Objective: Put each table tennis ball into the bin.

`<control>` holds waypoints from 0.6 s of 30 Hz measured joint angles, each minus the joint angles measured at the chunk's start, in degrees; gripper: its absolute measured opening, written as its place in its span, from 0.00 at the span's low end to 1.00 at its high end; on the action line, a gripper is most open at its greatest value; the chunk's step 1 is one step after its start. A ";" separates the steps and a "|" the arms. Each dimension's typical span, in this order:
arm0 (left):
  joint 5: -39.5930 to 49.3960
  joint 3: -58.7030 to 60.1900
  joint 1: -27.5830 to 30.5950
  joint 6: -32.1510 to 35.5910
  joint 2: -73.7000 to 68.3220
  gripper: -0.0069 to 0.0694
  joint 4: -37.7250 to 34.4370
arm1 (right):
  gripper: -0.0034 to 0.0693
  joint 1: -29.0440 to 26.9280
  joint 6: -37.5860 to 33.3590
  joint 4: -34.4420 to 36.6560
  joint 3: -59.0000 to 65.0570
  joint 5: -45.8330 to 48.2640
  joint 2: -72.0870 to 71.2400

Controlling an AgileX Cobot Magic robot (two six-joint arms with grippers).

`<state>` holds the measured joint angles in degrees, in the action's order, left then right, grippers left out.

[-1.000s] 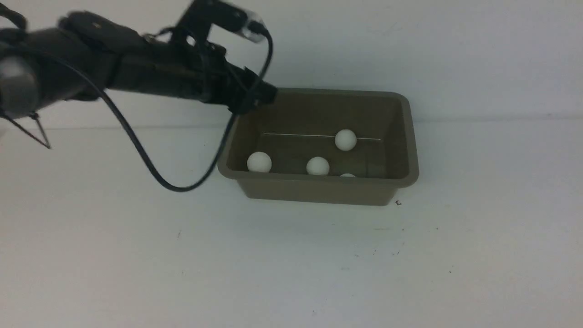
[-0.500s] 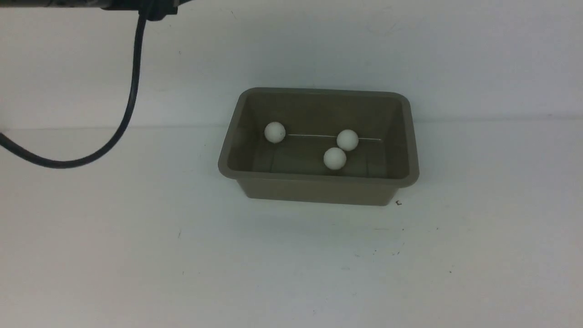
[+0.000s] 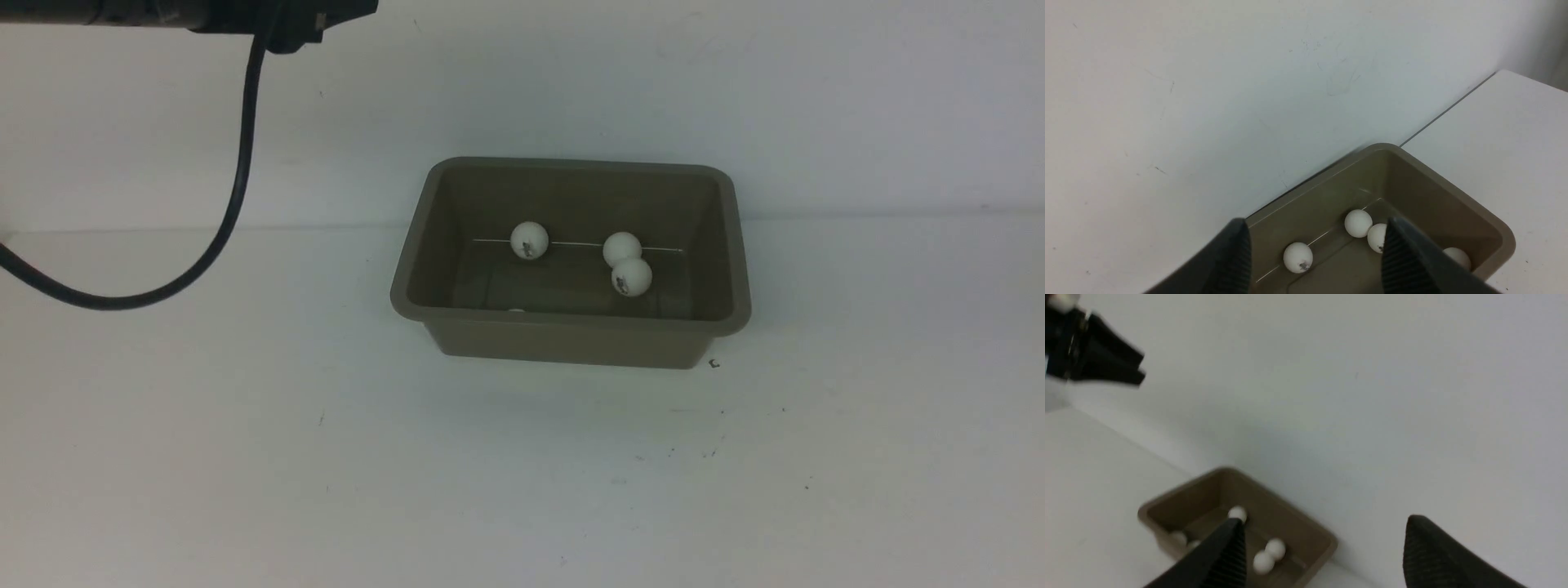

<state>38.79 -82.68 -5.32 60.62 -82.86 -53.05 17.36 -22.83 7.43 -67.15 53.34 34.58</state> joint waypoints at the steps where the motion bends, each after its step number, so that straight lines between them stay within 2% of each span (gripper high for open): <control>1: 0.00 0.00 0.00 0.00 0.00 0.61 0.00 | 0.70 0.00 -0.16 0.00 3.27 -2.72 -1.46; 4: 0.05 0.00 0.00 0.00 0.00 0.61 -0.32 | 0.70 0.00 -0.43 0.00 14.85 -13.87 -4.57; 7: 0.27 0.00 0.00 0.00 0.00 0.61 -0.90 | 0.70 0.00 -0.43 0.00 22.23 -20.48 -5.34; 15: 0.45 0.00 0.00 0.00 0.00 0.61 -1.14 | 0.70 0.00 -0.43 0.05 33.22 -32.03 -5.34; 18: 0.46 0.00 0.00 0.00 0.00 0.61 -1.18 | 0.70 0.00 -0.43 0.05 34.69 -33.01 -5.23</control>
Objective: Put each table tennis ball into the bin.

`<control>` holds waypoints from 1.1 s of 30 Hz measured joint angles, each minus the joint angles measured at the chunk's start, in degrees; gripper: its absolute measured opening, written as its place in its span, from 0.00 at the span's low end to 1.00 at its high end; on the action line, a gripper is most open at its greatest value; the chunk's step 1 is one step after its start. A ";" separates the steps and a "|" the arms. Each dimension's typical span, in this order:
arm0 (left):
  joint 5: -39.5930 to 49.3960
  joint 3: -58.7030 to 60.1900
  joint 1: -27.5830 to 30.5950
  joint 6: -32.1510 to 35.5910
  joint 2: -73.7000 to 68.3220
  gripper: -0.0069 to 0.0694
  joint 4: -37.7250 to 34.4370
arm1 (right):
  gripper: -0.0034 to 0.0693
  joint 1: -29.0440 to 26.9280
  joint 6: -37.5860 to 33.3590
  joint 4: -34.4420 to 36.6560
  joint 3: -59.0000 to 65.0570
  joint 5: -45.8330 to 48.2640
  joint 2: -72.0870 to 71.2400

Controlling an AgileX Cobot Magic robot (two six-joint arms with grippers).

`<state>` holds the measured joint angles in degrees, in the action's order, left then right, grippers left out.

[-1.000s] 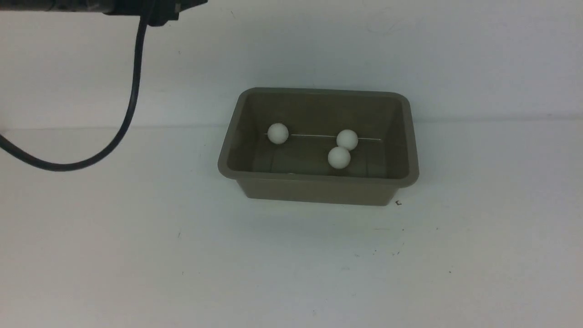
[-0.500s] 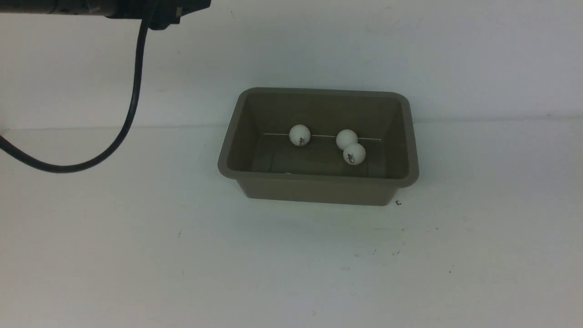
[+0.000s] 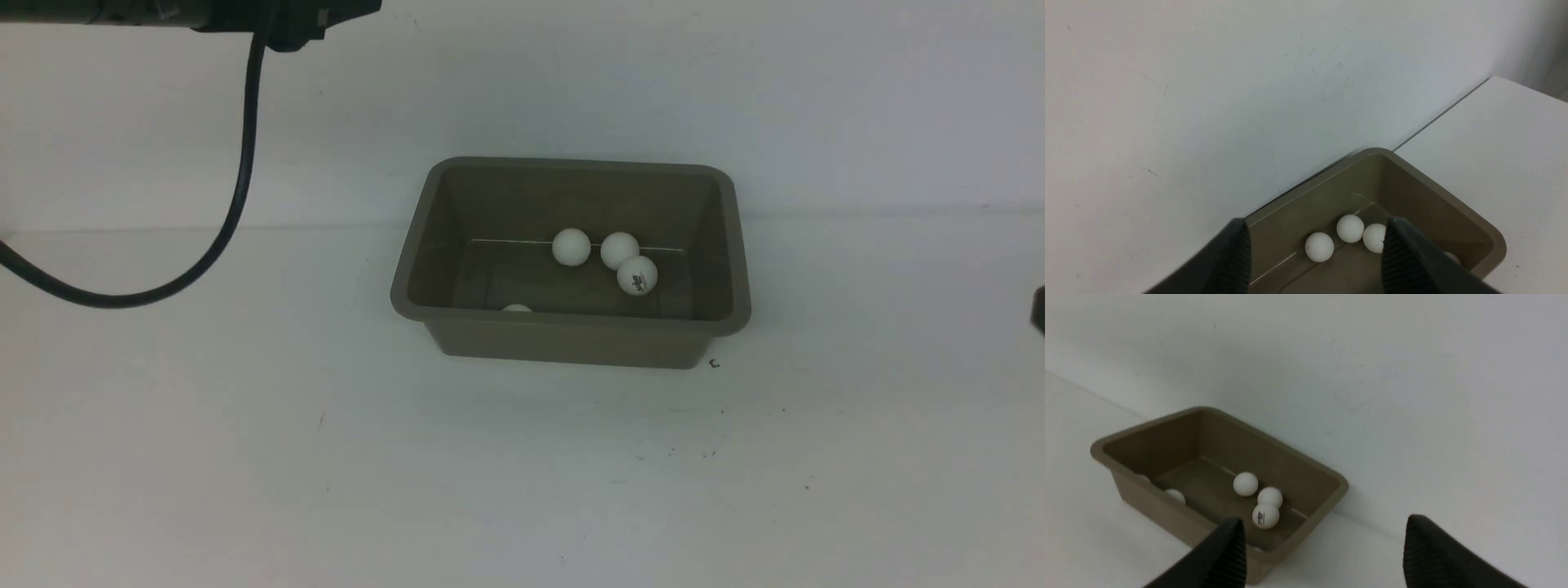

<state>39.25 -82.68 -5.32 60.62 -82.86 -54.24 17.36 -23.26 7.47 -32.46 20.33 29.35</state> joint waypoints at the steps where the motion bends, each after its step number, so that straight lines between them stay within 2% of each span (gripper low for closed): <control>1: 0.00 0.00 0.00 0.00 0.00 0.61 0.00 | 0.70 0.00 0.00 0.00 0.40 -0.06 0.07; 33: 1.01 0.00 0.00 0.23 0.00 0.61 -2.86 | 0.70 0.57 0.00 0.00 1.06 7.07 0.25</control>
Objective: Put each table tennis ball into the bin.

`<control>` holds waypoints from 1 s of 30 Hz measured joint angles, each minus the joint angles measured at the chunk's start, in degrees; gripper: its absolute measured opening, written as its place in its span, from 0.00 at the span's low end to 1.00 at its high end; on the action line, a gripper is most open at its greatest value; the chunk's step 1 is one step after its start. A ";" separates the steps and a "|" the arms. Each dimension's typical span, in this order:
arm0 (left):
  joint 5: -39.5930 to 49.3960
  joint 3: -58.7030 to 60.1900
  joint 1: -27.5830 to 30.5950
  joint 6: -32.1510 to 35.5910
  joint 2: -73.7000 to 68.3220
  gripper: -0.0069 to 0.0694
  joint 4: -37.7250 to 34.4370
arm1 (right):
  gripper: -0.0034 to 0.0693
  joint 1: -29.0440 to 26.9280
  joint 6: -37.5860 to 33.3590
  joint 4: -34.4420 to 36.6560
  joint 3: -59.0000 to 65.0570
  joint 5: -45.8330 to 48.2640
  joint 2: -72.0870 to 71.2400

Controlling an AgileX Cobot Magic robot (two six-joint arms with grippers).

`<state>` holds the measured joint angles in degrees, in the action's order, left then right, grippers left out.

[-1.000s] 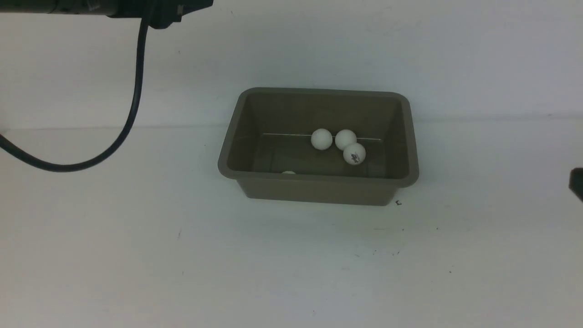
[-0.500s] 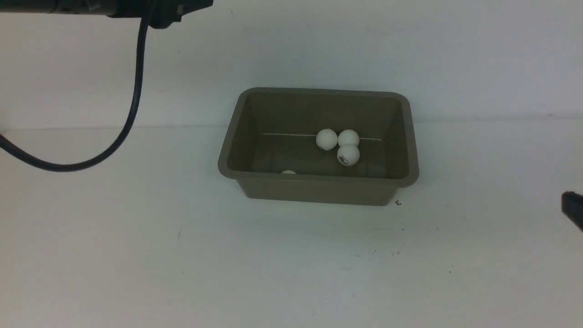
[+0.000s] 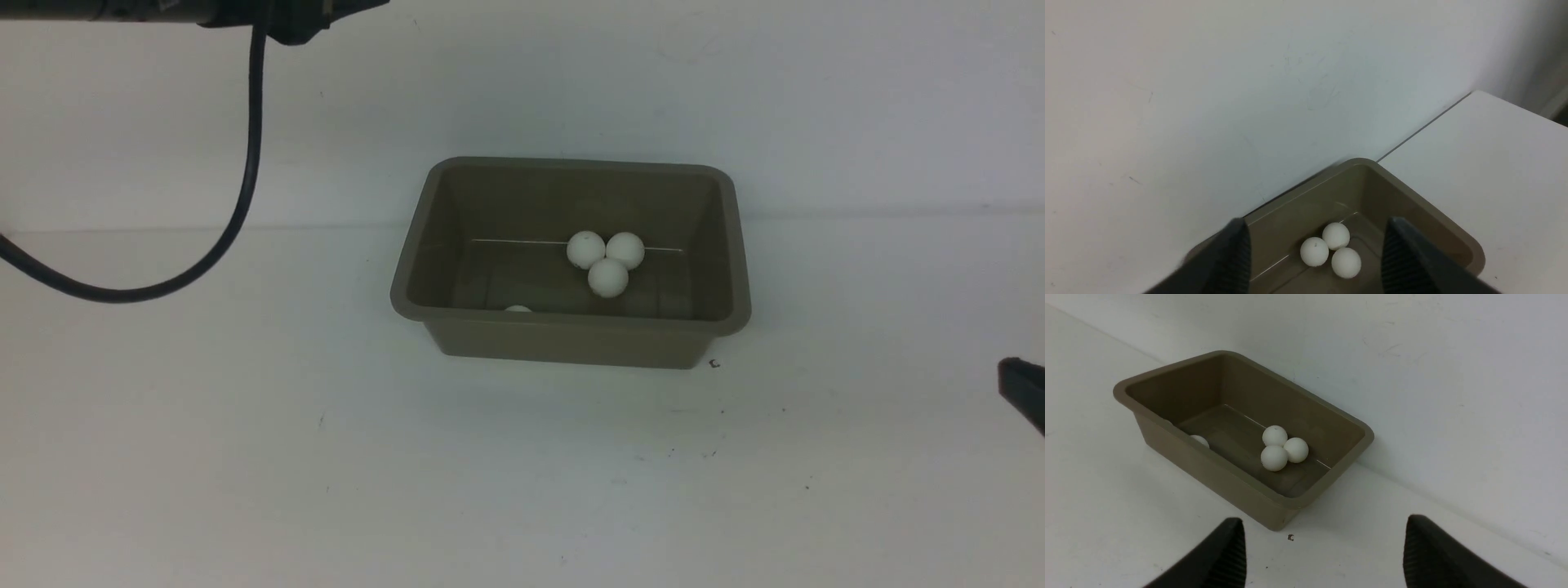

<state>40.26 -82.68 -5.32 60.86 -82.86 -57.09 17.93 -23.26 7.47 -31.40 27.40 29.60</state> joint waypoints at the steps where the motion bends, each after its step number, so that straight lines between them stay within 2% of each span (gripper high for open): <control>1: 0.13 0.00 0.00 0.00 0.00 0.61 0.00 | 0.70 0.00 0.00 0.00 0.00 0.34 0.00; 7: 0.27 0.00 0.00 0.00 0.00 0.61 -0.33 | 0.70 0.00 0.00 0.34 0.00 2.31 -2.91; 10: 0.31 0.00 0.00 0.00 0.00 0.61 -0.38 | 0.70 0.00 0.00 2.61 0.41 2.38 -5.76; 12: 0.31 0.00 0.00 0.00 0.00 0.61 -0.38 | 0.70 0.00 0.00 6.52 2.07 1.54 -8.42; 17: 0.57 0.00 0.00 0.00 0.00 0.61 -0.44 | 0.70 -0.39 0.00 8.26 7.93 -1.05 -12.84; 23: 1.79 0.00 0.00 0.00 0.00 0.61 -1.42 | 0.70 -4.49 0.00 10.16 16.25 -1.90 -20.14; 27: 1.86 0.00 0.00 0.37 0.00 0.61 -2.53 | 0.70 -10.08 0.00 13.80 21.84 -2.82 -27.38; 30: 2.11 0.00 0.00 0.44 0.00 0.61 -2.52 | 0.70 -14.01 0.00 13.92 24.51 -3.06 -29.99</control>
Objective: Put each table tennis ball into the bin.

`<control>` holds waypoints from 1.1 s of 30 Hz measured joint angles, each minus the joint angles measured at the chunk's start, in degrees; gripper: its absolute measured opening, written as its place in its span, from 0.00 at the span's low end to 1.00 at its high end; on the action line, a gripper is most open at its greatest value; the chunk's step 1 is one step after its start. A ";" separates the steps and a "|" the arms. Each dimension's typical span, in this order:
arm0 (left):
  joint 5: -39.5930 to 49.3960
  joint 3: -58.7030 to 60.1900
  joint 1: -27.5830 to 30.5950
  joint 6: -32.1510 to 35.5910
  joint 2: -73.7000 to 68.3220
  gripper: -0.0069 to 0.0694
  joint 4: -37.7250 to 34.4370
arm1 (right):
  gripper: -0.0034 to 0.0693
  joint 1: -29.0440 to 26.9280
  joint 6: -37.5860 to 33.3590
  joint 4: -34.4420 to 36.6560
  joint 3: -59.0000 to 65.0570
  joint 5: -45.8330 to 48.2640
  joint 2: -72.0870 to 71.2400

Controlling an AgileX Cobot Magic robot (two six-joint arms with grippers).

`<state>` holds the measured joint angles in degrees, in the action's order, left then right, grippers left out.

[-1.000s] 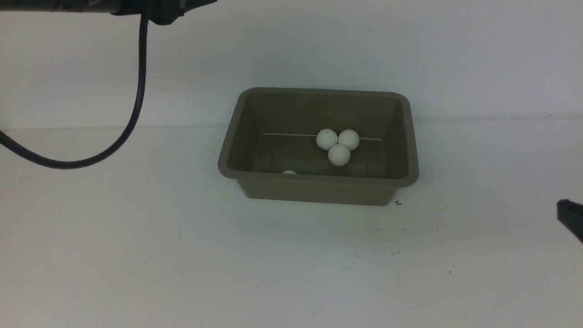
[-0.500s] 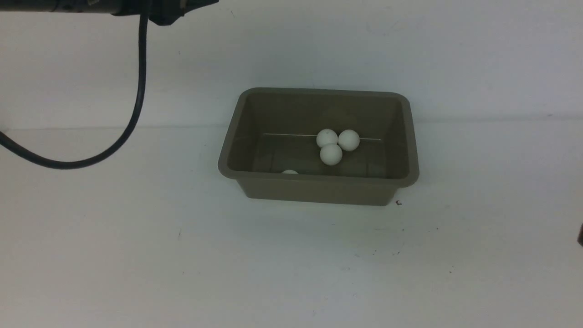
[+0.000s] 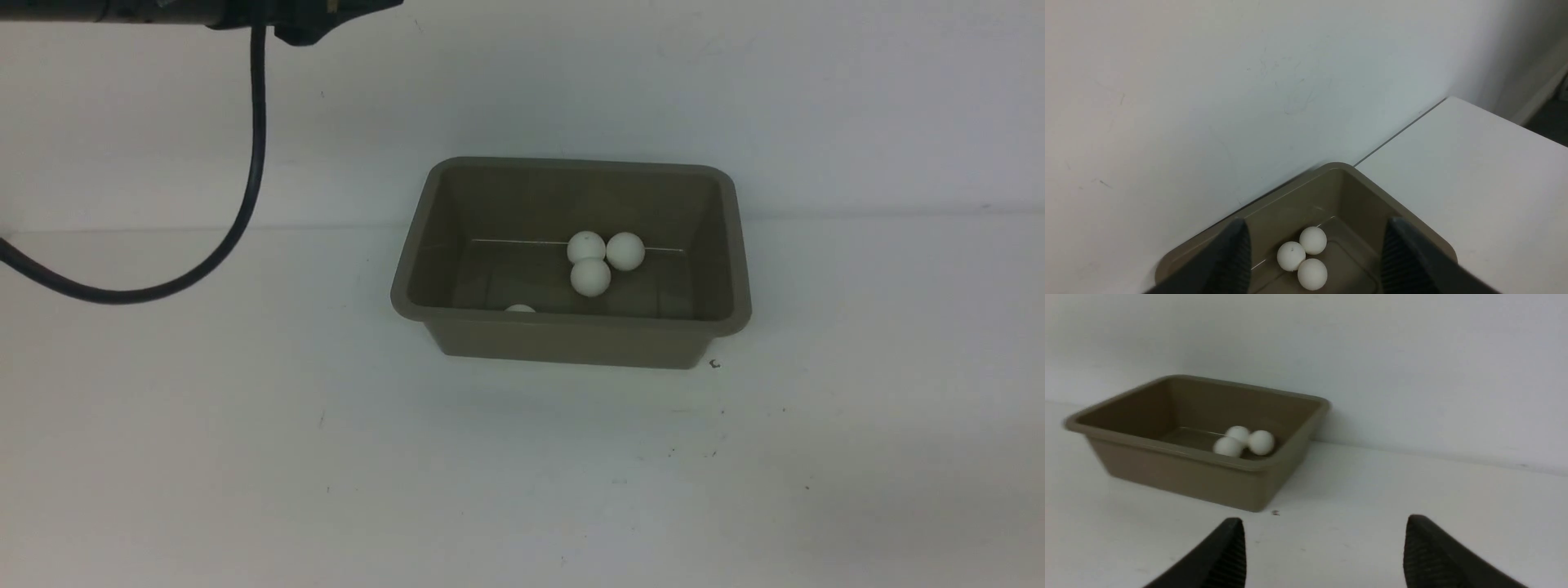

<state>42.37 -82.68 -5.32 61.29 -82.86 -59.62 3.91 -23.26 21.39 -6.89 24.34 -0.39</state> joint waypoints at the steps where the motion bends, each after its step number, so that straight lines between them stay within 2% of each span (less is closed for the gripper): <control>1: 0.04 0.00 0.00 0.00 0.00 0.61 -0.07 | 0.70 -1.04 0.00 0.11 0.66 0.01 -0.14; 7: 0.92 0.00 0.00 0.00 0.00 0.61 -0.41 | 0.70 -2.96 0.00 0.04 1.60 -0.18 -0.33; 14: 1.08 0.00 0.00 0.00 0.00 0.61 -1.72 | 0.70 -3.08 0.00 -3.75 1.60 1.59 -0.33; 24: 1.10 0.00 0.00 0.40 0.00 0.61 -1.72 | 0.70 -3.08 0.00 -4.87 1.72 3.86 -0.33; 33: 1.10 0.00 0.00 0.40 0.00 0.61 -1.72 | 0.70 -3.08 0.00 -4.87 6.56 3.97 -0.33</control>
<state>43.47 -82.68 -5.32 61.70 -82.86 -61.33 0.83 -23.26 16.52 -0.34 28.31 -0.72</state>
